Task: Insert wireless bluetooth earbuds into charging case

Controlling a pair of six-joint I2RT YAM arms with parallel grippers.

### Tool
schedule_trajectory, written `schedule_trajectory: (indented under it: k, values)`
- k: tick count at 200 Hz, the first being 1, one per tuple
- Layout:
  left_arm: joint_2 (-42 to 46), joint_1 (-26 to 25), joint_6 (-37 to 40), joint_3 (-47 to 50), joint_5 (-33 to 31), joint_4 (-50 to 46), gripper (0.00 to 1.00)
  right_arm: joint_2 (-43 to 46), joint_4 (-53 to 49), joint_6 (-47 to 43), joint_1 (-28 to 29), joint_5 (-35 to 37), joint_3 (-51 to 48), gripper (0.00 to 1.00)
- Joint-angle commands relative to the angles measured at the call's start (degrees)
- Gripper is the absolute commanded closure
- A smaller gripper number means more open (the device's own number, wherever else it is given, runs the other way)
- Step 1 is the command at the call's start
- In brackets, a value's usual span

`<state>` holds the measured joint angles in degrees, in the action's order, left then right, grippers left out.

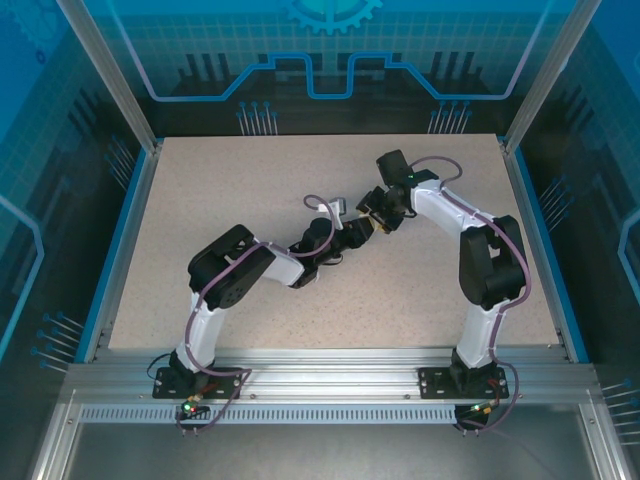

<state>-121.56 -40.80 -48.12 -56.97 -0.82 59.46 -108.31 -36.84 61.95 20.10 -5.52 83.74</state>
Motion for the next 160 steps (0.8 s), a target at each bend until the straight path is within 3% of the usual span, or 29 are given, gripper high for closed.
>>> schedule_trajectory:
  k: [1, 101, 132, 160]
  values:
    - [-1.42, -0.37, -0.79, -1.24, -1.39, 3.04, 0.63, 1.58, -0.65, 0.88, 0.07, -1.94, 0.15, 0.45]
    - [-1.93, -0.46, -3.23, 0.19, -3.91, 5.93, 0.83, 2.08, -0.61, 1.48, 0.03, -2.01, 0.75, 0.44]
    - [-1.41, -0.47, -3.81, 0.67, -3.51, 6.06, 0.88, 2.58, -0.53, 1.44, -0.91, -2.12, 2.73, 0.24]
    - [0.05, -0.44, -4.66, 2.17, -2.21, 5.20, 0.91, 3.23, -1.35, 0.11, -3.54, -2.48, 7.59, 0.17]
